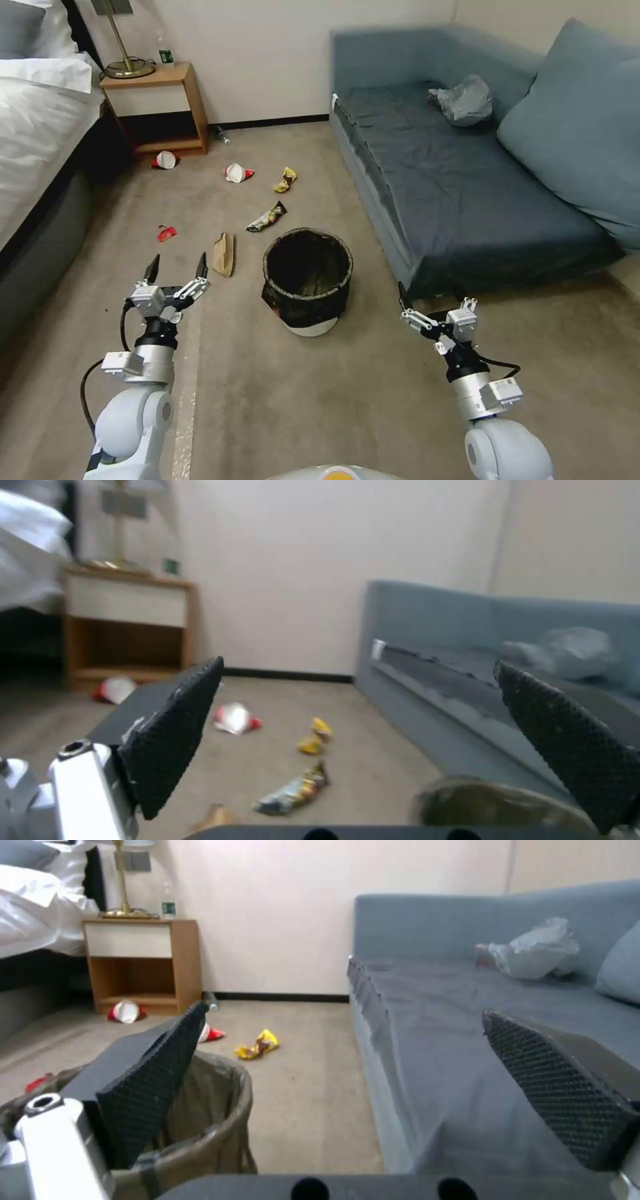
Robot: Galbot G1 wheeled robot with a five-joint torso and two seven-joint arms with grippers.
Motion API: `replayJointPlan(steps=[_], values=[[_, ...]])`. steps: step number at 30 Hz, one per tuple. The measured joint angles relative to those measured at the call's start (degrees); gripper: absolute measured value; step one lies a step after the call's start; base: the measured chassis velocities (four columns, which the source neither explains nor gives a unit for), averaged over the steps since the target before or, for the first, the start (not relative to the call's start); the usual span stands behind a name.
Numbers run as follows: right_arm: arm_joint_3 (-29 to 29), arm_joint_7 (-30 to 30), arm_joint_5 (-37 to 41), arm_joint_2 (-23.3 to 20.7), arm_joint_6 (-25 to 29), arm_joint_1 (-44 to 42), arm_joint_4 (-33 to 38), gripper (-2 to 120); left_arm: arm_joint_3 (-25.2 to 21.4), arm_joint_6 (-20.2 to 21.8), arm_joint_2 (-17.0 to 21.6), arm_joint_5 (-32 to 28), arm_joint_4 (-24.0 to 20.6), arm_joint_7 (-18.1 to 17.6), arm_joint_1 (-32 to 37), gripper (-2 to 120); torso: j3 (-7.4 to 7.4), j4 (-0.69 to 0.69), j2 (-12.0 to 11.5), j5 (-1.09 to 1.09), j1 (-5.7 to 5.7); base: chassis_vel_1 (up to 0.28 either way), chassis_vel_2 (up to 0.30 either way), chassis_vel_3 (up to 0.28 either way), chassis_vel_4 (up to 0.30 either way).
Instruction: Pick up the trash can from the floor.
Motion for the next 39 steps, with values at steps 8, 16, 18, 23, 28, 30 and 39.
replayJointPlan(steps=[8, 16, 18, 23, 28, 30, 39], values=[[-0.35, -0.2, -0.3, -0.14, 1.91, 0.55, -0.84, 100, 3.09, 7.27, 0.85, -6.8, -0.78, 3.71, -0.11, 100, 0.0, 0.01, 0.0, 0.01, 0.0, -0.025, 0.032, 0.03, -0.026], [-1.32, -1.35, -0.74, -0.61, 2.04, 1.59, -1.65, 100, 6.47, 14.77, -0.28, -10.0, -2.52, -7.08, -1.65, 100, 0.0, 0.01, 0.0, 0.0, 0.0, 0.0, 0.0, 0.0, 0.0], [-1.29, -1.43, -0.88, -0.58, 2.08, 1.44, -1.61, 100, 7.64, 18.17, -0.47, -11.05, -2.84, -8.81, -2.62, 100, 0.0, 0.01, 0.0, 0.02, 0.0, 0.0, 0.0, 0.0, 0.0], [-1.07, -1.46, -1.47, -0.29, 2.35, 0.98, -1.06, 100, 10.5, 25.36, -1.56, -13.79, -2.38, -12.32, -5.47, 100, 0.0, 0.0, 0.0, 0.02, 0.0, 0.0, 0.0, 0.0, 0.0], [-0.85, -1.53, -1.62, -0.13, 2.51, 0.41, -0.75, 100, 11.76, 28.35, -2.42, -13.69, -0.42, -15.54, -7.12, 100, 0.0, 0.0, 0.0, 0.01, 0.0, 0.0, 0.0, 0.0, 0.0], [-0.47, -1.72, -1.62, -0.13, 2.6, 0.17, -0.69, 100, 12.0, 29.8, -2.66, -13.15, 0.29, -17.77, -7.66, 100, 0.0, 0.01, 0.0, 0.01, 0.0, 0.0, 0.0, 0.0, 0.0], [-0.48, -2.52, -2.06, 0.5, 3.37, -0.42, -0.79, 100, 12.13, 35.44, -2.97, -13.24, 2.62, -20.06, -9.75, 100, 0.0, 0.01, 0.0, 0.01, 0.0, 0.0, 0.0, 0.0, 0.0]])
